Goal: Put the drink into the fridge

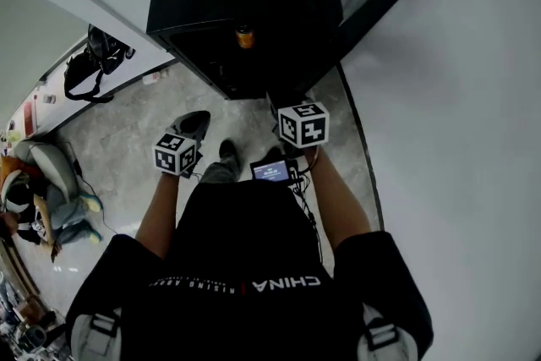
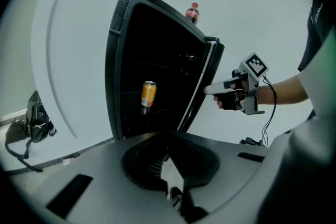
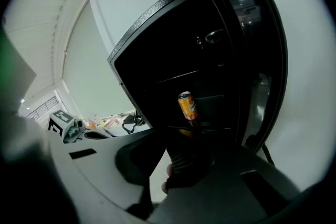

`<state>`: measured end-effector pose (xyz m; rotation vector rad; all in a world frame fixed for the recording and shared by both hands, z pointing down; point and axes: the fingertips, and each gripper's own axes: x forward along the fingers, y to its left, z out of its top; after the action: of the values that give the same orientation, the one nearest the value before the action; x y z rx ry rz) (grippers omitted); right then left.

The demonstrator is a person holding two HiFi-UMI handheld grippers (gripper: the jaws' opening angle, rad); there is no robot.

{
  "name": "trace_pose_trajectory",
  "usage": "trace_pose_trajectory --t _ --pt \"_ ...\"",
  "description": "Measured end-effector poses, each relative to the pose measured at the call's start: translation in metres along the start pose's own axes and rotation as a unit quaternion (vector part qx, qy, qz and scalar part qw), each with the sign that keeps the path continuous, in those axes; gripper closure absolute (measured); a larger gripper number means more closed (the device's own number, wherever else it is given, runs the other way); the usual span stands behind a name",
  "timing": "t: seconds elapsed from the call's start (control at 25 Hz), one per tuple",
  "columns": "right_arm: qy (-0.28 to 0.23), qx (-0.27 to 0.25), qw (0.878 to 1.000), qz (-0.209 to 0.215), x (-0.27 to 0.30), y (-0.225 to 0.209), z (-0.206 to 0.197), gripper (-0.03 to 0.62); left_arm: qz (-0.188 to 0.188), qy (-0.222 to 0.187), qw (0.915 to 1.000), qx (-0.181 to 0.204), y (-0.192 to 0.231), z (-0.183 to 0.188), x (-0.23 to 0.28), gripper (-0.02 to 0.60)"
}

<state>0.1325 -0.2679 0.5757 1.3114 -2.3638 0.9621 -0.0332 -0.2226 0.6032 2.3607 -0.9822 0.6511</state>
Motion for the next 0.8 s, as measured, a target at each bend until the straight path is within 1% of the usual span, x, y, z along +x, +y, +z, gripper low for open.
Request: trace_pose_trajectory --t 0.08,0.16,0.24,0.32,0.44,0.56,0.68,0.8 --pt "0.010 -0.003 1.000 0.013 0.001 0.004 -0.011 0.580 0.010 0.012 0.9998 -0.010 -0.006 -0.020 -0.011 0.569" --pt "0.014 -0.013 1.000 0.023 -0.001 0.011 -0.015 0.580 0.015 0.011 0.9994 -0.029 -0.007 -0.030 -0.023 0.569" --pt "0.012 -0.023 0.999 0.031 -0.006 0.020 -0.016 0.580 0.010 0.004 0.9990 -0.044 -0.009 -0.032 -0.033 0.569" --pt "0.007 -0.030 0.999 0.034 -0.013 0.030 -0.016 0.580 -0.001 -0.006 0.9990 -0.044 -0.013 -0.027 -0.039 0.569" --pt "0.005 -0.046 0.999 0.026 -0.028 0.045 -0.015 0.580 -0.033 -0.029 0.9988 -0.021 -0.025 -0.008 -0.042 0.569" --pt "0.006 -0.060 0.998 0.014 -0.040 0.056 -0.019 0.580 -0.075 -0.039 0.9963 0.017 -0.046 0.003 -0.043 0.569" --pt "0.000 -0.056 0.998 -0.003 -0.045 0.068 -0.026 0.580 -0.100 -0.024 0.9929 0.061 -0.057 -0.008 -0.054 0.569" --pt "-0.009 -0.042 0.999 -0.021 -0.046 0.091 -0.037 0.580 -0.106 -0.015 0.9913 0.076 -0.049 -0.028 -0.080 0.569"
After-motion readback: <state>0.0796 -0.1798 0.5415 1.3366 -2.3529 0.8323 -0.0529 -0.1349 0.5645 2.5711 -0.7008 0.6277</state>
